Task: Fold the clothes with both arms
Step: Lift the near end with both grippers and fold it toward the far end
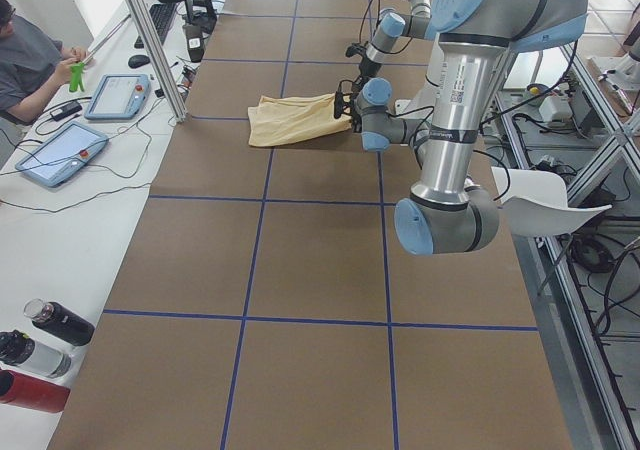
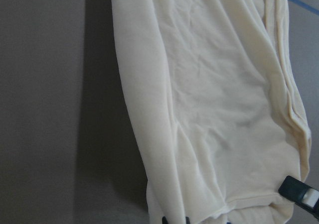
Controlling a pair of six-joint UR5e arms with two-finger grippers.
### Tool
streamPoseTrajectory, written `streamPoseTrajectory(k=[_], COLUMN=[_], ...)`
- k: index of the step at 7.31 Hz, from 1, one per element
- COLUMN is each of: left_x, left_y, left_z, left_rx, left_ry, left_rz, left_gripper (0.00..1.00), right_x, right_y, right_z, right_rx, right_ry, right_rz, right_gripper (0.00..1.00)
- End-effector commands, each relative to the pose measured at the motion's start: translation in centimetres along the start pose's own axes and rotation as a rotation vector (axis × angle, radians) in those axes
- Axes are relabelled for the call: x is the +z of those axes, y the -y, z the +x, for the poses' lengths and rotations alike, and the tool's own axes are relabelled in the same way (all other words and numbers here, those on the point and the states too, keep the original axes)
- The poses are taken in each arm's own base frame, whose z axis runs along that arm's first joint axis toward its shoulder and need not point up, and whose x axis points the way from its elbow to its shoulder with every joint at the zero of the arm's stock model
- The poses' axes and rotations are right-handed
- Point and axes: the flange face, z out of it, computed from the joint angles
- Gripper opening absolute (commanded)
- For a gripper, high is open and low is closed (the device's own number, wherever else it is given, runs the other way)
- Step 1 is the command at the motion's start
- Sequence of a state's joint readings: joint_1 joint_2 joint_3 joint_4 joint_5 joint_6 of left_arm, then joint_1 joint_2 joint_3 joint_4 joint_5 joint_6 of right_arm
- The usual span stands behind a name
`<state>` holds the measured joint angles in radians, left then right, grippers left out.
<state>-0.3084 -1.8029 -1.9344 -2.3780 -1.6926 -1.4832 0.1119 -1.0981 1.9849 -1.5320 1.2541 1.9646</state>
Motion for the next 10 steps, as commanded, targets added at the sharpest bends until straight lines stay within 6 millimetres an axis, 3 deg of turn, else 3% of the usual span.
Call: streamPoseTrajectory(k=[1,2,3,4,6,8,9,10], left_x=[-4.4,-5.9,-7.0,-6.7,-4.4,-1.7,-1.6,-2.1], left_y=[-4.3,-6.3,-6.5,-6.5,-5.0,-1.2,0.4,2.0], left_z=[2.7,4.0,5.1,5.9,7.9,6.7,6.4,6.4], left_rx=[-0.060,-0.081,-0.083,-0.084,-0.079,-0.096,-0.065,-0.041], left_ry=[-0.037,-0.035,-0.029,-0.017,0.069,0.132,0.142,0.141], left_rz=[-0.061,-0.079,-0.084,-0.095,-0.065,0.008,0.033,0.061], left_gripper=[0.00,0.00,0.00,0.00,0.00,0.00,0.00,0.00], right_x=[-8.0,-11.5,-13.4,-12.8,-9.1,-4.3,-2.7,-1.4], right_y=[-3.7,-4.2,-3.5,-2.9,1.0,5.0,6.6,7.6], right_z=[1.6,2.1,2.3,2.2,0.7,-1.0,-1.5,-3.3], right_rx=[-0.048,-0.035,-0.041,-0.043,-0.070,-0.084,-0.099,-0.097], right_ry=[0.013,0.011,0.009,-0.003,-0.035,-0.026,-0.029,-0.029], right_rz=[-0.047,-0.075,-0.074,-0.055,0.042,0.105,0.105,0.129], right_gripper=[0.00,0.00,0.00,0.00,0.00,0.00,0.00,0.00])
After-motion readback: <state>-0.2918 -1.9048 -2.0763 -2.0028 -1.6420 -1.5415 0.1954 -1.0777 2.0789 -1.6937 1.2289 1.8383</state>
